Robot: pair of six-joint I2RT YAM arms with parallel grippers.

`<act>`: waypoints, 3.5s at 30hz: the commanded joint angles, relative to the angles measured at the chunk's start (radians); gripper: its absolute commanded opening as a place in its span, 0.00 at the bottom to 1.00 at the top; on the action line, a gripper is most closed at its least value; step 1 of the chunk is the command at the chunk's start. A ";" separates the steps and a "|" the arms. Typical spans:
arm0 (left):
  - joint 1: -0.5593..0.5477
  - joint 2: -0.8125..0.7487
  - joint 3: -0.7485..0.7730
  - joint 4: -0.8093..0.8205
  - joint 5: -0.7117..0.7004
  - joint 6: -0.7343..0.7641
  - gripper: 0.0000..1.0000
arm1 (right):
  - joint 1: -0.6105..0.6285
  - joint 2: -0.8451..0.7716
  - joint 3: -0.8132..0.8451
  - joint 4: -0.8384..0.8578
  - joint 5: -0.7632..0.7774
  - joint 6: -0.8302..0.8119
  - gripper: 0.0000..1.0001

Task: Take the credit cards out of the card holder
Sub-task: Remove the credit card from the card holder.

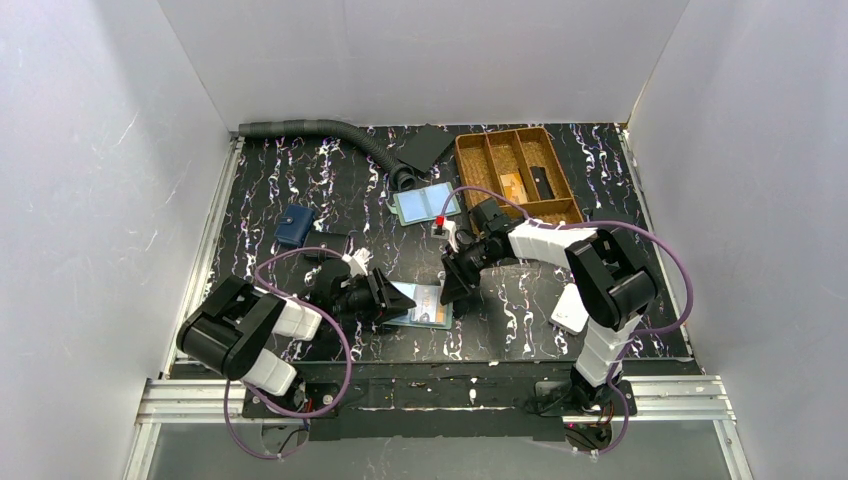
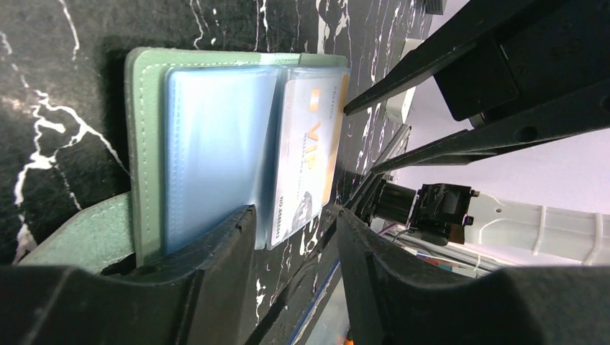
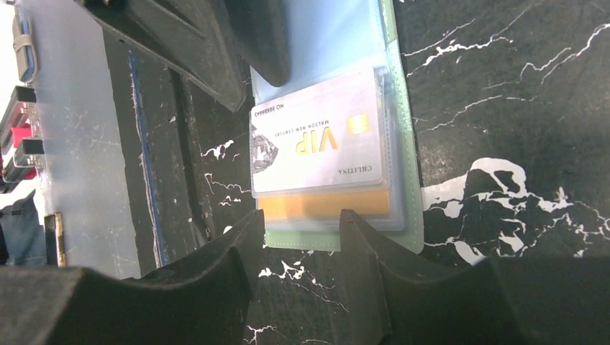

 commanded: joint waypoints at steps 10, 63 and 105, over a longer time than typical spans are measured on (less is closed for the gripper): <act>-0.035 0.088 0.080 0.012 0.026 -0.007 0.37 | -0.002 0.020 -0.020 0.036 0.000 0.068 0.48; -0.049 0.249 -0.029 0.596 -0.030 -0.241 0.00 | -0.088 -0.014 -0.145 0.409 -0.002 0.679 0.56; -0.043 0.138 -0.022 0.604 -0.027 -0.209 0.00 | -0.111 0.009 -0.189 0.651 -0.183 0.898 0.38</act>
